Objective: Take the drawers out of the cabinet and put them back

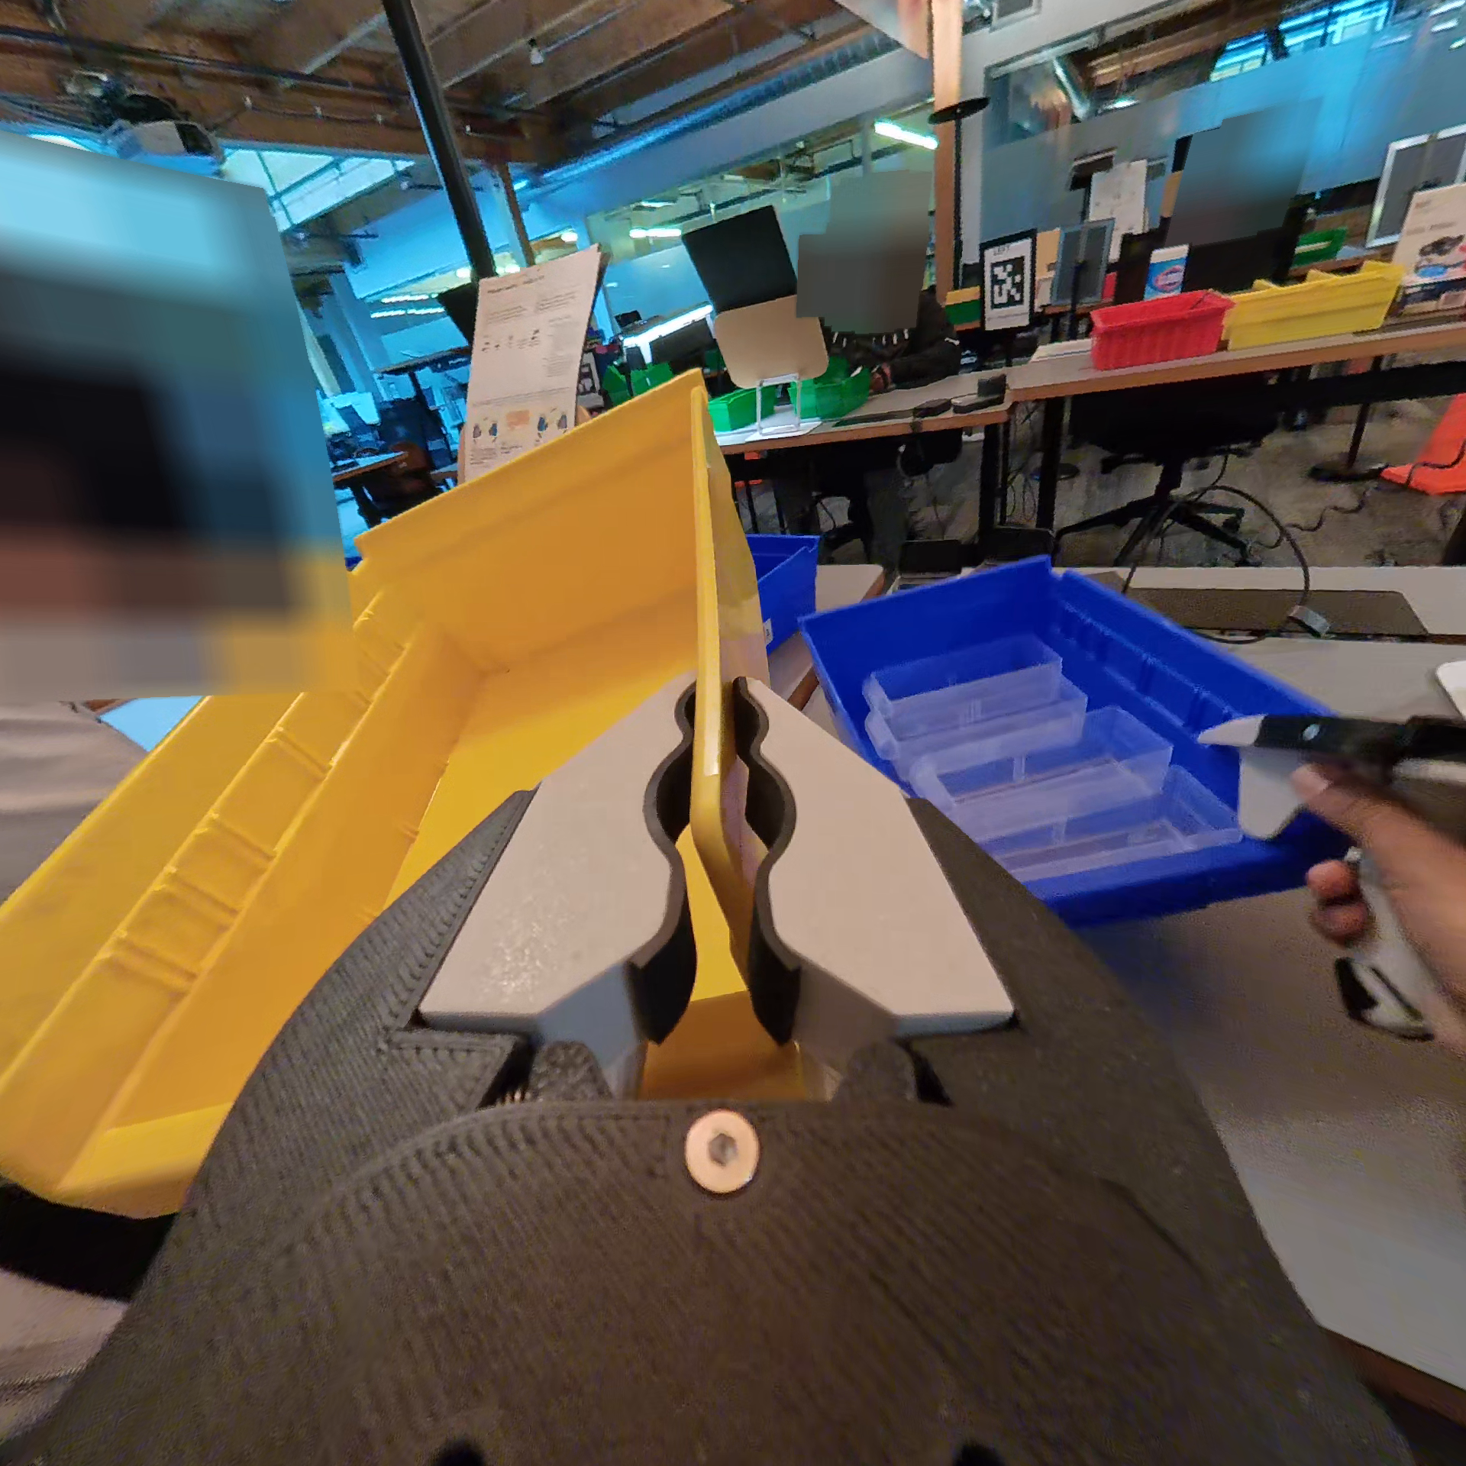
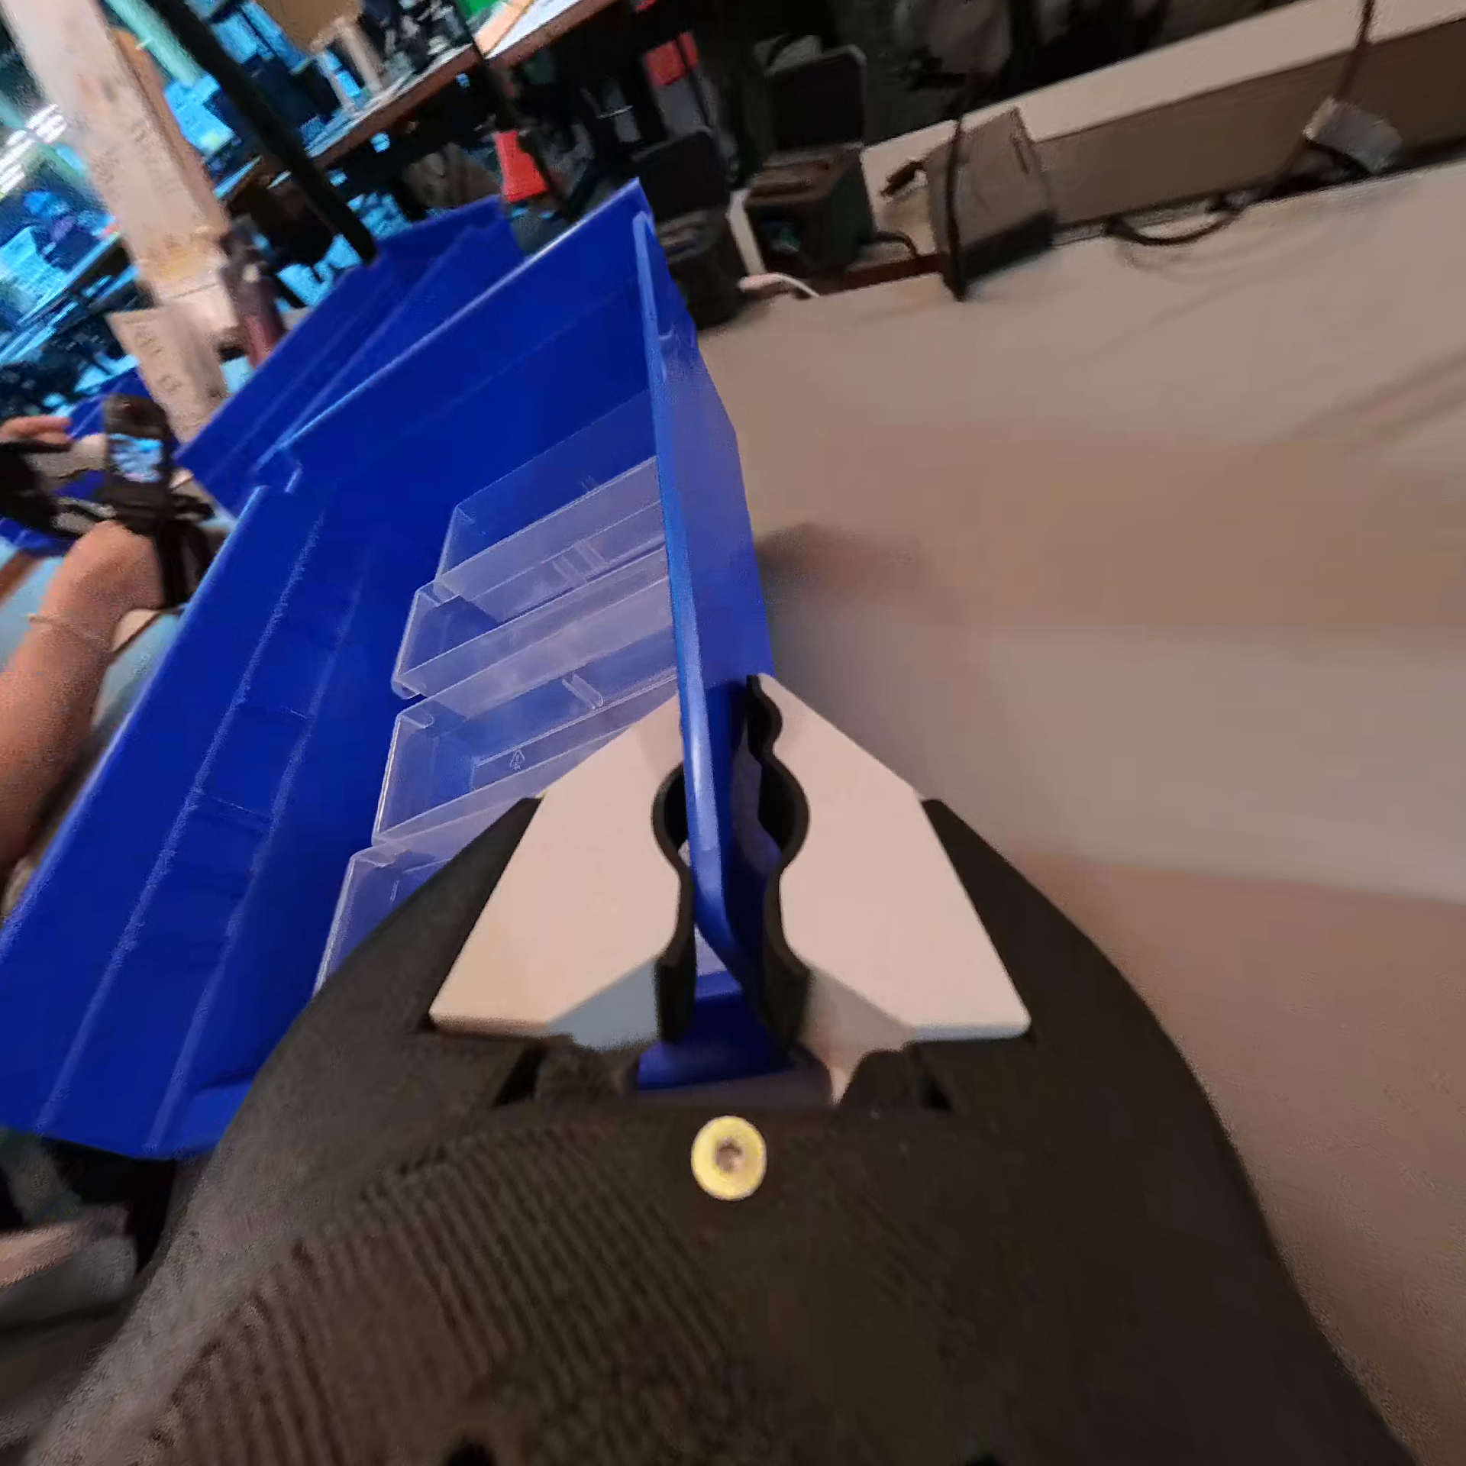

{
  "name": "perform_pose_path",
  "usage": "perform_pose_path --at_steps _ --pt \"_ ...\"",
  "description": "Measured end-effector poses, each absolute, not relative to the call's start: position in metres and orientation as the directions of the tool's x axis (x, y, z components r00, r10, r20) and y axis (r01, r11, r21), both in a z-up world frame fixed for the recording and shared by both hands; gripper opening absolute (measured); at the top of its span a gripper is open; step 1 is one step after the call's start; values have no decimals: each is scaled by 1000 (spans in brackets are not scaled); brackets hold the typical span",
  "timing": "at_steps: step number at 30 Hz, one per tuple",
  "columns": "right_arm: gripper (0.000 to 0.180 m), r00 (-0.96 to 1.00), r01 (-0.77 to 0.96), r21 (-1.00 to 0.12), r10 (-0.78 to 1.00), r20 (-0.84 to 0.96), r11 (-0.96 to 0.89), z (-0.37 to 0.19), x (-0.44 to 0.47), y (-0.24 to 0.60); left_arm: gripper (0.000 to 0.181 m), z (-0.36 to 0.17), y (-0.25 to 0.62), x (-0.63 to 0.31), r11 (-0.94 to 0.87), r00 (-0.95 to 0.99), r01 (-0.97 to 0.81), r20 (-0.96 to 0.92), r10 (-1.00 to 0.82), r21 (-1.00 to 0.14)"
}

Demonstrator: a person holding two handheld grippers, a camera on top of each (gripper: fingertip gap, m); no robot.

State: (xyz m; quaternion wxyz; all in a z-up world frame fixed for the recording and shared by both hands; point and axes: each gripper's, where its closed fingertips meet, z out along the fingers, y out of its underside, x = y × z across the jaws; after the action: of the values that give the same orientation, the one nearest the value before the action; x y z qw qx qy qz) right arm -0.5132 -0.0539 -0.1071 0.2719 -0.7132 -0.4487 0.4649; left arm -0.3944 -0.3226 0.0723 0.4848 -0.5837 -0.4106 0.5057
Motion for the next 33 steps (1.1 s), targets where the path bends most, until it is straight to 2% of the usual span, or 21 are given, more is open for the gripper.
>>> perform_pose_path --at_steps 5,8,11,12,14,17,19,21,22,25,27,30,33 --pt "6 312 330 -782 843 -438 -529 -153 -510 -54 0 70 -307 -401 -205 157 -44 -209 965 -978" --pt "7 327 268 -826 853 -407 -497 -161 -507 -66 0 68 -300 -401 -228 162 -48 -233 959 -973" --pt "18 320 277 -824 856 -406 -494 -159 -506 -81 0 71 -292 -398 -235 178 -57 -241 954 -970" --pt "26 285 315 -813 866 -411 -490 -158 -504 -89 0 72 -289 -396 -235 186 -62 -242 952 -970" --pt "23 215 368 -786 868 -447 -496 -153 -492 -105 0 76 -282 -393 -242 200 -77 -253 947 -967" --pt "29 92 389 -752 835 -543 -532 -136 -460 -129 0 81 -268 -384 -254 225 -103 -271 936 -962" --pt "42 -19 389 -740 799 -601 -548 -112 -431 -142 0 86 -256 -375 -263 254 -117 -285 924 -958" --pt "45 -178 387 -749 753 -633 -538 -78 -397 -154 0 93 -239 -362 -255 308 -131 -284 908 -958" --pt "54 -257 399 -758 731 -633 -516 -66 -378 -161 0 96 -229 -355 -250 338 -139 -283 898 -958" --pt "56 -381 480 -784 711 -591 -394 -62 -315 -169 0 104 -194 -328 -236 450 -157 -282 847 -959" --pt "55 -461 473 -817 698 -548 -329 -59 -268 -162 0 111 -165 -302 -220 538 -176 -281 795 -960" --pt "52 -512 404 -880 735 -444 -250 -55 -202 -124 0 124 -115 -247 -190 668 -243 -306 678 -951" --pt "48 -459 280 -937 828 -322 -208 -41 -154 -54 0 136 -60 -183 -145 777 -314 -342 529 -938"
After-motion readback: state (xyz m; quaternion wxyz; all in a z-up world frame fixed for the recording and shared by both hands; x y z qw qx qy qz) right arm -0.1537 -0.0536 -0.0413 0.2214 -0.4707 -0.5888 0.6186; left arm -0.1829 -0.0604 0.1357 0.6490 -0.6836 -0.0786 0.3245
